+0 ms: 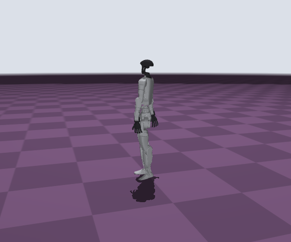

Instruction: In place motions

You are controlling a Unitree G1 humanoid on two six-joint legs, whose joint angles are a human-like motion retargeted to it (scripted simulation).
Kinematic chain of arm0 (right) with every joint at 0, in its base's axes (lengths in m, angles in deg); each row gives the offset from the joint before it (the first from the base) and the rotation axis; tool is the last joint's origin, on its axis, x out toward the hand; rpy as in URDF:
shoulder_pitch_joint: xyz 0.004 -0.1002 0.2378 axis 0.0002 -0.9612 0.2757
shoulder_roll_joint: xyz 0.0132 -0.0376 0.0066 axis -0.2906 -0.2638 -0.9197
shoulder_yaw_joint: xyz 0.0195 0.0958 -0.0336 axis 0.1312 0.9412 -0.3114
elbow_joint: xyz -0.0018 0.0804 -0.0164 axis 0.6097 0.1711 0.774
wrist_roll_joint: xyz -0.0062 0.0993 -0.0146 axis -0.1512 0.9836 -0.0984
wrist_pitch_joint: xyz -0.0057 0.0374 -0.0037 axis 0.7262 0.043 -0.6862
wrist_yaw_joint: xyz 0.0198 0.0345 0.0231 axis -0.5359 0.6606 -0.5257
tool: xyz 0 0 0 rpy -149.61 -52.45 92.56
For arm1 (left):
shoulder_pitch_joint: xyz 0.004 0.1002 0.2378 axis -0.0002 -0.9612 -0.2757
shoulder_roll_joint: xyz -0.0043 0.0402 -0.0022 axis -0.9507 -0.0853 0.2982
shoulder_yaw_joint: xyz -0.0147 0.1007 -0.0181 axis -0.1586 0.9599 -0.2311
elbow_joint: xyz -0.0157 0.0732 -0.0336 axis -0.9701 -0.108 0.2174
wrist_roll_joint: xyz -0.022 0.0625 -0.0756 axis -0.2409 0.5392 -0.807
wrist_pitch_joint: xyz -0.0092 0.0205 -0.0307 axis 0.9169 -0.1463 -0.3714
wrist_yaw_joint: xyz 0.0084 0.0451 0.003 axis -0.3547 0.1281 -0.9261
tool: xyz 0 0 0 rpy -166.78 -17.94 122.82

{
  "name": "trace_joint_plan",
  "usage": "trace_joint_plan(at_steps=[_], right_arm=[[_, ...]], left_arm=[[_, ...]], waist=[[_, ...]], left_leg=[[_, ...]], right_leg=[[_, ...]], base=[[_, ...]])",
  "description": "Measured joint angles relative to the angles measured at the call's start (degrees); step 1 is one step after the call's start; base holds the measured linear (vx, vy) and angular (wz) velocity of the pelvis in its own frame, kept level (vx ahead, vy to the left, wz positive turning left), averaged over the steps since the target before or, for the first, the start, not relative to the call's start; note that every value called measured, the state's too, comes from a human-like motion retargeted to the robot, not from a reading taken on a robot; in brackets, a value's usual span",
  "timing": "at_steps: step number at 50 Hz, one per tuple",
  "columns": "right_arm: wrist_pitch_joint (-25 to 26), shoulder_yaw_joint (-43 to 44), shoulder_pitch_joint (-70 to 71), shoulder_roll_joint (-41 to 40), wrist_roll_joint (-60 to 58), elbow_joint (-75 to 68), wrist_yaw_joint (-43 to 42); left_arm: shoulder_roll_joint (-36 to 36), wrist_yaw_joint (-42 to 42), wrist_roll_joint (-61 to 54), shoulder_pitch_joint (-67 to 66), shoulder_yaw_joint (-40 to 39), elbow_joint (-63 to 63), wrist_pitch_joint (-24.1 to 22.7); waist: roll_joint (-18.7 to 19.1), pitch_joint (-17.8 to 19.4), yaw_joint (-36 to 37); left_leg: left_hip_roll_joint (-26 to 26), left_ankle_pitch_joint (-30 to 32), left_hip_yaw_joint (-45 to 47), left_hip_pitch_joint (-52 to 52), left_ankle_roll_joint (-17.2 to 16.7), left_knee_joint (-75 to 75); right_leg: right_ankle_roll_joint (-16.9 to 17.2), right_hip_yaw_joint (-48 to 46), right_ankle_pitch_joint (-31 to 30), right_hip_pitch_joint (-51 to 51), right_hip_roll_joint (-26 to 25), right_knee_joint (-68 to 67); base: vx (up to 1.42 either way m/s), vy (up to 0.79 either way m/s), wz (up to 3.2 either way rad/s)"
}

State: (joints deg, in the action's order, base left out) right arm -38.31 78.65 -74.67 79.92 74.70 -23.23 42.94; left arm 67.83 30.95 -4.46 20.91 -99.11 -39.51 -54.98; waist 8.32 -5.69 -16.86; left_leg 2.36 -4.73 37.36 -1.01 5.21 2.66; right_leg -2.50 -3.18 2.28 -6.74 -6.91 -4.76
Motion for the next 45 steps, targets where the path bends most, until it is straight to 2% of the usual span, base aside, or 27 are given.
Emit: trace_joint_plan(at_steps=[5,13,20,28,33,39,42,45], right_arm=[[-0.8,-0.7,-0.3,-1.2,0.7,0.0,-1.9],[-1.4,-5.9,1.8,-2.6,-2.8,2.5,0.3],[-2.2,-9.1,2.2,-2.9,-5.9,4.4,1.6],[-1.5,-10.0,3.0,-0.8,-8.5,3.2,0.9],[-1.1,-9.3,3.1,-0.1,-9.2,2.5,-0.7],[-2.0,-7.5,4.4,-1.4,-9.6,5.5,-0.4],[-2.4,-8.5,6.9,-2.2,-10.9,7.7,0.4],[-2.8,-10.7,9.8,-3.0,-12.8,10.4,1.0]], left_arm=[[1.6,-2.1,2.2,0.7,3.7,2.2,-0.5],[1.6,-2.6,5.7,-0.2,6.5,3.4,-0.8],[0.6,-1.3,5.6,-0.7,2.7,0.4,-0.1],[-3.6,0.6,4.6,0.0,-3.4,-0.7,0.5],[-7.5,1.9,4.6,0.5,-6.5,0.3,0.4],[-10.9,4.1,0.5,1.0,-11.4,0.3,0.2],[-11.1,4.7,-5.5,-0.2,-16.0,-0.7,-0.9],[-10.5,5.2,-10.3,-3.8,-20.6,-0.8,-1.3]], waist=[[0.4,0.1,-0.1],[-0.2,0.3,3.7],[-2.5,-1.1,9.7],[-7.1,-1.2,19.8],[-12.3,1.5,29.9],[-18.3,8.4,44.4],[-20.2,11.3,47.9],[-21.4,12.0,48.7]], left_leg=[[0.0,0.1,0.1,0.2,0.0,0.0],[-1.0,1.1,-4.7,1.3,0.8,-0.7],[-3.7,3.5,-14.9,5.2,1.8,-2.5],[-8.6,7.7,-27.5,9.6,1.5,-3.7],[-12.9,9.7,-33.4,10.0,0.8,-3.7],[-16.6,11.0,-37.8,9.2,-0.1,-3.9],[-17.6,11.2,-39.2,8.4,-0.5,-3.7],[-17.8,11.1,-40.0,8.2,-0.8,-3.8]], right_leg=[[0.1,0.1,-0.1,-0.2,0.0,-0.1],[0.3,-3.5,1.5,1.2,1.3,-0.6],[0.9,-13.1,4.9,3.9,4.5,-0.8],[2.9,-27.6,8.7,8.2,7.9,0.4],[3.9,-34.5,10.5,11.2,9.9,1.4],[4.9,-40.3,12.4,14.6,11.3,1.9],[5.6,-42.6,13.3,16.0,11.5,1.9],[6.1,-44.4,13.8,16.8,11.5,1.9]], base=[[0.0,0.0,-0.05],[-0.01,0.1,0.52],[0.01,0.21,1.62],[-0.1,0.29,2.11],[-0.22,0.25,1.72],[-0.2,-0.06,1.17],[-0.05,-0.14,0.9],[0.03,-0.04,0.56]])
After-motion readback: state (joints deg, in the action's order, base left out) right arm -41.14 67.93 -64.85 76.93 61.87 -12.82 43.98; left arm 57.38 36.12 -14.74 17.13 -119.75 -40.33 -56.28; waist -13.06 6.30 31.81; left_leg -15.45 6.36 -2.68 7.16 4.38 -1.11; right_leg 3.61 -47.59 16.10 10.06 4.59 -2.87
